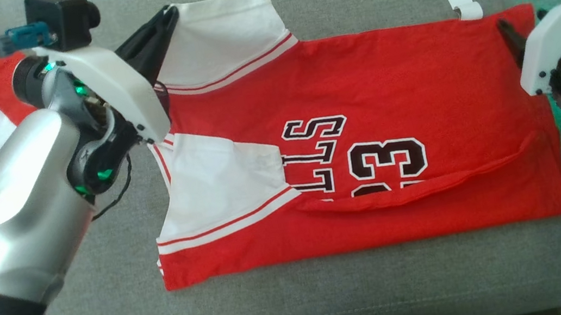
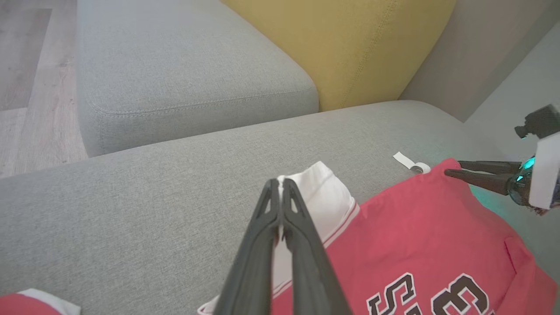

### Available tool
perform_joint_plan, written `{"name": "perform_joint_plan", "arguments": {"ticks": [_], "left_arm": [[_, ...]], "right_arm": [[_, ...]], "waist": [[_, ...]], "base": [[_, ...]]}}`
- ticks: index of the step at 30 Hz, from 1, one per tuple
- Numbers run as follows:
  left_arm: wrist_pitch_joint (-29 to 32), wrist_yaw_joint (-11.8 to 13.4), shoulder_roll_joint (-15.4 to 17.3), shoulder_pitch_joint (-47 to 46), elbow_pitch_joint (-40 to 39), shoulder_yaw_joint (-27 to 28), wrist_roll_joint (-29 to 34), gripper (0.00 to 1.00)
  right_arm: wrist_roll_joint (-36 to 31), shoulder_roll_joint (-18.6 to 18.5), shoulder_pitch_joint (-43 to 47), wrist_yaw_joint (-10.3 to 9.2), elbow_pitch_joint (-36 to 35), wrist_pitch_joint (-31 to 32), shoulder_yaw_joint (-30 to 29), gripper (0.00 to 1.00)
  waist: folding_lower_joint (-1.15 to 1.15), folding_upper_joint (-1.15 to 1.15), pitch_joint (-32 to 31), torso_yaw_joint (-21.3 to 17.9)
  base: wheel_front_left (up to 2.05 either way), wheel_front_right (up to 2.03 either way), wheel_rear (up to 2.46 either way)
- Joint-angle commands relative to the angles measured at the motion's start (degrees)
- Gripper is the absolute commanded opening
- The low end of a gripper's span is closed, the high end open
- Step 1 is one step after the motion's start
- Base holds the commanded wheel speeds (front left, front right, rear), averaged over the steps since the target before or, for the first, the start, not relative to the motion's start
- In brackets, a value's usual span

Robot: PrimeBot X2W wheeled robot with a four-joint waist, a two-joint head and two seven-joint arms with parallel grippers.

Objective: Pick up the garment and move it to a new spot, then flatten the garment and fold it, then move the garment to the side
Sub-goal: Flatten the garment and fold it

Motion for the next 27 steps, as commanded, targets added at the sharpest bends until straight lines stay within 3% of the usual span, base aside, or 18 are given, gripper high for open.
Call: {"name": "perform_joint_plan", "arguments": {"ticks": [1,16,17,18,19,22,27], "left_arm": [[0.4,0.6,2.8,-1.7,-2.3,2.4,0.4,0.0],[2.3,2.4,5.2,-2.5,-6.9,2.9,0.2,0.0],[2.3,2.4,5.3,-2.5,-6.9,3.0,0.2,0.0],[2.2,2.4,5.3,-2.6,-6.8,3.0,0.2,0.0],[2.2,2.3,5.4,-2.6,-6.6,3.0,0.1,0.0],[1.9,2.5,5.4,-2.7,-6.2,3.2,0.1,0.0],[0.4,3.6,5.4,-3.3,-5.0,4.5,-0.2,0.0]], "right_arm": [[-0.4,-1.0,-2.3,-0.04,-0.9,0.4,0.4,1.0],[-3.1,-0.1,-7.4,-0.04,7.0,0.2,-0.1,1.0],[-3.1,0.0,-7.5,-0.04,7.5,0.5,0.0,0.94],[-3.0,0.1,-7.6,-0.04,7.9,0.7,0.1,0.22],[-3.0,0.2,-7.8,-0.04,8.2,0.7,0.3,0.0],[-3.0,0.1,-8.0,-0.04,8.7,0.3,0.8,0.0],[-3.5,-0.4,-9.2,-0.04,7.9,-5.4,0.4,0.0]], "waist": [[0.0,0.0,0.6,0.0],[0.0,0.0,4.1,0.2],[0.0,0.0,4.1,0.2],[0.0,0.0,4.1,0.2],[0.0,0.0,4.1,0.2],[0.0,0.0,4.0,0.1],[0.0,0.0,4.1,-0.2]], "base": [[0.0,0.0,0.0],[0.0,0.0,0.0],[0.0,0.0,0.0],[0.0,0.0,0.0],[0.0,0.0,0.0],[0.0,0.0,0.0],[0.0,0.0,0.0]]}}
